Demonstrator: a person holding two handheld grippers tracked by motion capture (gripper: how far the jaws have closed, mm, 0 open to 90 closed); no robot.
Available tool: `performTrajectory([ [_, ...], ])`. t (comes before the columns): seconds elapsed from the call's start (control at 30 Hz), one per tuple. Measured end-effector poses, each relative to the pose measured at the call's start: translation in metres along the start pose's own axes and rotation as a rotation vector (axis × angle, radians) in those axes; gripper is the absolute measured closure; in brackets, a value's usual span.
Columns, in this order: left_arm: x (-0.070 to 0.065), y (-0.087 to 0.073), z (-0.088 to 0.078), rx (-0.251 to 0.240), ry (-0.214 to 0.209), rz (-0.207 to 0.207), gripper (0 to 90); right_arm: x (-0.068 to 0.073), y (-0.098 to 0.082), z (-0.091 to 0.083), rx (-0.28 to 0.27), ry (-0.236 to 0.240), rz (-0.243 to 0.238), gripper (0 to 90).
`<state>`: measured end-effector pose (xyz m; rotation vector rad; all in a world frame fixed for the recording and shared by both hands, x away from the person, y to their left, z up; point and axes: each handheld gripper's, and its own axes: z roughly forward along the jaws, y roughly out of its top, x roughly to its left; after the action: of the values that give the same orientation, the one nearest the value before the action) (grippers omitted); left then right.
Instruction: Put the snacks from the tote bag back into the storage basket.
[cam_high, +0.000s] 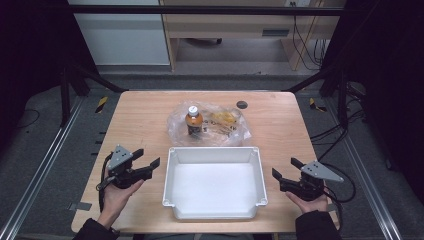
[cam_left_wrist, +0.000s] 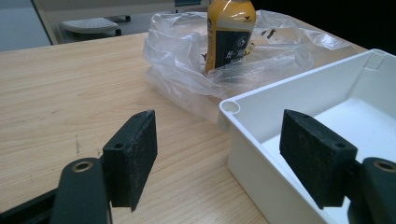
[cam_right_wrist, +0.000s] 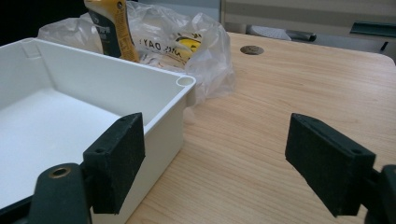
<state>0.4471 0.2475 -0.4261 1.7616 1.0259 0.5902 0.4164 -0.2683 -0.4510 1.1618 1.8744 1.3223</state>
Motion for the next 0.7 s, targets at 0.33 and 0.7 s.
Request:
performTrajectory([
  [0.33,-0.004,0.009,0.007,0.001,-0.006,0.01,27.2,0.001,0.001,0.001,-0.006,0.004,-0.004,19.7],
  [0.7,-0.011,0.022,0.017,-0.014,-0.015,0.019,27.2,0.001,0.002,0.0,-0.006,0.004,0.002,19.5],
])
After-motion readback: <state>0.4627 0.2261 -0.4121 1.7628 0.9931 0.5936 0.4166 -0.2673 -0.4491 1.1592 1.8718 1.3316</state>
